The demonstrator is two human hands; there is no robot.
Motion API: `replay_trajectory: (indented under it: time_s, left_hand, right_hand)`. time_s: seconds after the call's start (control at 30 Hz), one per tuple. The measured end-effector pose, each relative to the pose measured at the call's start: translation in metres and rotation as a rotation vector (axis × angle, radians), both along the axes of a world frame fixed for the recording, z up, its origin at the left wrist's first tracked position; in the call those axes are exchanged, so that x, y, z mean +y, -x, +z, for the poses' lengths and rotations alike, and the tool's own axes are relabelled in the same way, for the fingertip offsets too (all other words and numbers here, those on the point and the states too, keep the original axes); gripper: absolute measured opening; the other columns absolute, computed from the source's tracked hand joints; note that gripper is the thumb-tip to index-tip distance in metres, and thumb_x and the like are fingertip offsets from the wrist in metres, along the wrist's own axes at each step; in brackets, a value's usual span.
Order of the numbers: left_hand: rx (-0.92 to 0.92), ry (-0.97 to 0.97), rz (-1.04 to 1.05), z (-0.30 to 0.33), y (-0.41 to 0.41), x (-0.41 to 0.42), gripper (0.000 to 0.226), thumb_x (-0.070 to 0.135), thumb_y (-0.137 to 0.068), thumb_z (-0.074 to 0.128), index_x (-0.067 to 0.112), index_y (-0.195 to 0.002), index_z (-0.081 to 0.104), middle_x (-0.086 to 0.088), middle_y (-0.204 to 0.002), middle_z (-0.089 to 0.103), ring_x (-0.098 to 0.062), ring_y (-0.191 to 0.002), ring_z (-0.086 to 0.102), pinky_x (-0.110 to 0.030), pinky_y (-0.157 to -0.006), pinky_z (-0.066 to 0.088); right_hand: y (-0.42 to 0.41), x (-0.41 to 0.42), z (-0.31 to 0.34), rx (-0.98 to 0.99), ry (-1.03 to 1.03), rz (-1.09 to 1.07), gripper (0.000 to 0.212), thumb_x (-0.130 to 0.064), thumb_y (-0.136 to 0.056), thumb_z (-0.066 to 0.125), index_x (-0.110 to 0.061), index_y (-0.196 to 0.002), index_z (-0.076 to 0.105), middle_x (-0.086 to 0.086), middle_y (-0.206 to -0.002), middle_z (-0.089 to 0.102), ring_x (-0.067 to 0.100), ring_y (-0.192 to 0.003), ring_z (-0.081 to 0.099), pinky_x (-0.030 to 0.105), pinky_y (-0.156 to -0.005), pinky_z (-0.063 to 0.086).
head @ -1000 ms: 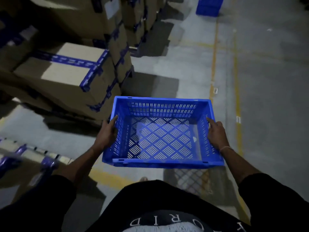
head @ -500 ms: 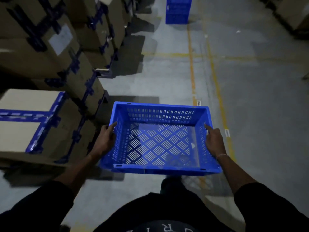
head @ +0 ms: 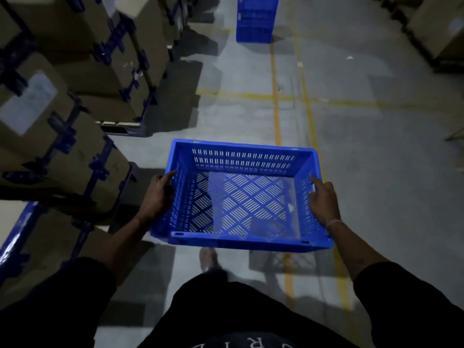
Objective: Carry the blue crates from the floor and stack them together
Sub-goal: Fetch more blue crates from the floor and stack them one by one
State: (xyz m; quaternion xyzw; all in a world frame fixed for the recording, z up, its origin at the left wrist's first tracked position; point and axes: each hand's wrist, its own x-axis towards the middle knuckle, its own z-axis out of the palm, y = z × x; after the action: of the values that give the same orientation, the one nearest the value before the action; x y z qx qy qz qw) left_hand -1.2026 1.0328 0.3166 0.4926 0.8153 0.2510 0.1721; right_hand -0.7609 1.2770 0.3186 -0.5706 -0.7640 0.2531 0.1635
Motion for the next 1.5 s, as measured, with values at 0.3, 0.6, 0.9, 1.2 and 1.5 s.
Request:
replay_trajectory:
  time_s: [0.3, 0.6, 0.9, 1.2, 1.5]
  left_hand:
    - [-0.035, -0.024, 0.054, -0.015, 0.115, 0.200, 0.054, 0.005, -0.094, 0.059, 0.016, -0.146, 0.050, -0.025, -0.112, 0.060, -0.040, -0.107, 0.059, -0.040, -0.092, 0.046]
    - [-0.012, -0.008, -0.015, 0.006, 0.234, 0.391, 0.053, 0.015, -0.096, 0.060, 0.024, -0.147, 0.049, -0.018, -0.119, 0.057, -0.033, -0.108, 0.059, -0.033, -0.090, 0.043]
    - [-0.059, 0.014, 0.020, -0.011, 0.311, 0.604, 0.056, 0.019, -0.097, 0.062, 0.031, -0.149, 0.043, -0.013, -0.131, 0.050, -0.028, -0.112, 0.058, -0.033, -0.087, 0.043]
    - [-0.072, -0.011, 0.046, 0.016, 0.379, 0.816, 0.055, 0.022, -0.099, 0.059, 0.036, -0.149, 0.039, -0.011, -0.136, 0.048, -0.024, -0.117, 0.057, -0.039, -0.094, 0.048]
    - [-0.057, -0.071, 0.062, 0.015, 0.470, 1.008, 0.058, 0.015, -0.096, 0.062, 0.026, -0.150, 0.043, -0.014, -0.126, 0.053, -0.030, -0.118, 0.054, -0.034, -0.098, 0.040]
  right_hand:
    - [0.124, 0.181, -0.024, -0.020, -0.009, -0.025, 0.059, -0.011, -0.092, 0.063, -0.015, -0.148, 0.044, 0.021, -0.110, 0.046, 0.037, -0.086, 0.057, 0.034, -0.078, 0.043]
    - [0.226, 0.347, -0.023, 0.005, -0.023, -0.070, 0.061, -0.013, -0.090, 0.067, -0.016, -0.147, 0.046, 0.018, -0.103, 0.047, 0.037, -0.088, 0.055, 0.036, -0.079, 0.045]
    - [0.312, 0.574, -0.037, 0.008, -0.025, -0.046, 0.061, -0.014, -0.091, 0.065, -0.015, -0.148, 0.044, 0.017, -0.104, 0.046, 0.038, -0.089, 0.055, 0.033, -0.077, 0.041]
    - [0.387, 0.802, 0.002, 0.003, -0.039, -0.024, 0.062, -0.013, -0.089, 0.066, -0.015, -0.148, 0.045, 0.018, -0.108, 0.046, 0.040, -0.087, 0.057, 0.034, -0.080, 0.044]
    - [0.478, 1.001, 0.009, -0.013, -0.090, -0.015, 0.064, -0.007, -0.083, 0.068, -0.014, -0.144, 0.049, 0.018, -0.099, 0.047, 0.039, -0.091, 0.057, 0.034, -0.079, 0.043]
